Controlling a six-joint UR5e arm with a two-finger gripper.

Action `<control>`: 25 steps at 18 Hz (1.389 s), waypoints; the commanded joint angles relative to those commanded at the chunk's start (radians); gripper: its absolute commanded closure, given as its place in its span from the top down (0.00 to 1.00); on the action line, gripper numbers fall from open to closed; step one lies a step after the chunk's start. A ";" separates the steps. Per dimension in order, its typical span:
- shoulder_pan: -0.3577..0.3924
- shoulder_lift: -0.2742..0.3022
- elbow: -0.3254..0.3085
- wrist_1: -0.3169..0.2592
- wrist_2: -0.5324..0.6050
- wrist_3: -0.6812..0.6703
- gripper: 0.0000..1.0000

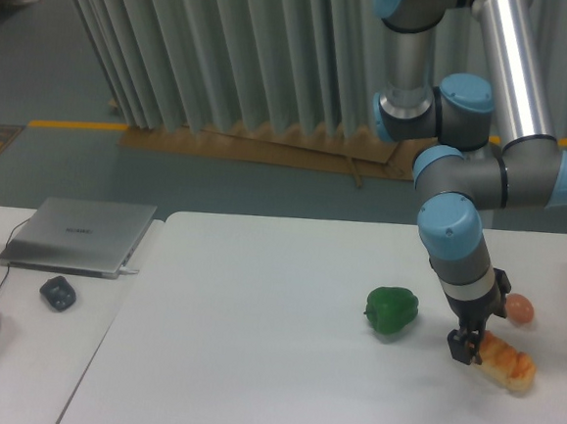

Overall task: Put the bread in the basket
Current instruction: 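Close the gripper on the bread roll and lift it slightly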

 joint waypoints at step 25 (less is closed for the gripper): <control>0.044 0.003 -0.002 0.020 -0.014 -0.044 0.24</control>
